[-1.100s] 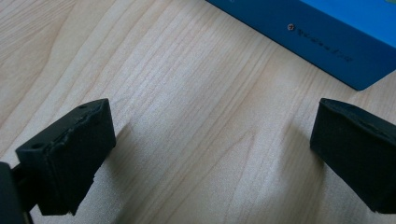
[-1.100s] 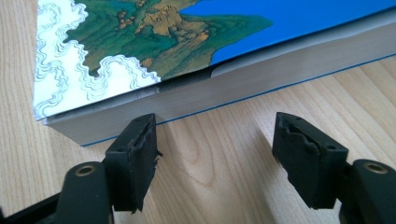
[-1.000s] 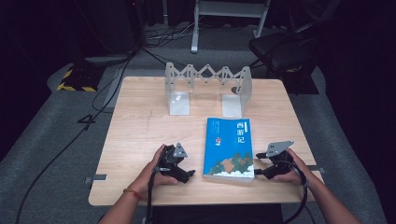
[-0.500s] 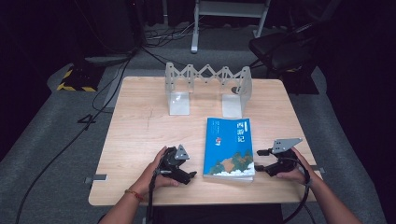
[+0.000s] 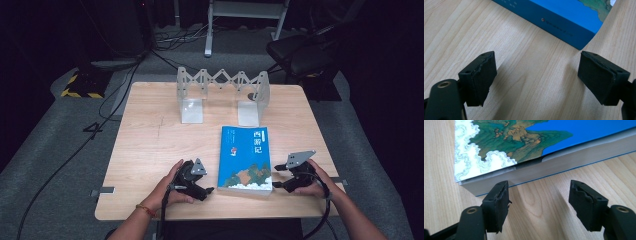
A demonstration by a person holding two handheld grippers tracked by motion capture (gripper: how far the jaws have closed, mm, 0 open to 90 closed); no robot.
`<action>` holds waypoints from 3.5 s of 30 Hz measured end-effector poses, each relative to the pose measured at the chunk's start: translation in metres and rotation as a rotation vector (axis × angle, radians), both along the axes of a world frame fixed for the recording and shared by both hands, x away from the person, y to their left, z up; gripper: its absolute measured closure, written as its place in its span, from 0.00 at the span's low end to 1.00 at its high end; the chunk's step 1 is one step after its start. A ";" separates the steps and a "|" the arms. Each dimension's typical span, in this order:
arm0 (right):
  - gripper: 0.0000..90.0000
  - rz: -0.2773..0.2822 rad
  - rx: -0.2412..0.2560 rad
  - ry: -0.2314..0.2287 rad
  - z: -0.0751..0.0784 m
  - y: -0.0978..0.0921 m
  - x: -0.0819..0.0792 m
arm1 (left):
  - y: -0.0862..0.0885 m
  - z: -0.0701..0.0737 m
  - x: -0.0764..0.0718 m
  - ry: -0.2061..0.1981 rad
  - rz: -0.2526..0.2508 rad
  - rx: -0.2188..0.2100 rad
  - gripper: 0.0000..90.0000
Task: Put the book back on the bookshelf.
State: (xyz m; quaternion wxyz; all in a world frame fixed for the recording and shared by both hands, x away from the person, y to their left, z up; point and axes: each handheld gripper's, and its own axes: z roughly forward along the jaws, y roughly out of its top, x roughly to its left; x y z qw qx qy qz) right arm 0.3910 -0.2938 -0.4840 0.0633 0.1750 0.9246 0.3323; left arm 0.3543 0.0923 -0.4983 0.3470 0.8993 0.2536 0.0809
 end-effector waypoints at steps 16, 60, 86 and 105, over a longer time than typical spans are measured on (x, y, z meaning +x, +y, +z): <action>0.39 -0.031 0.131 -0.010 0.016 -0.003 -0.003 | -0.028 0.026 -0.017 -0.072 -0.075 -0.076 0.18; 0.37 -0.111 0.272 -0.100 0.042 0.032 -0.005 | -0.110 0.033 -0.020 -0.218 -0.102 -0.014 0.68; 0.36 -0.119 0.300 -0.125 0.043 0.023 -0.007 | -0.097 0.039 -0.022 -0.273 -0.128 -0.022 0.83; 0.33 0.047 0.273 -0.201 0.049 0.029 -0.009 | -0.054 0.042 -0.017 -0.258 -0.189 0.014 0.88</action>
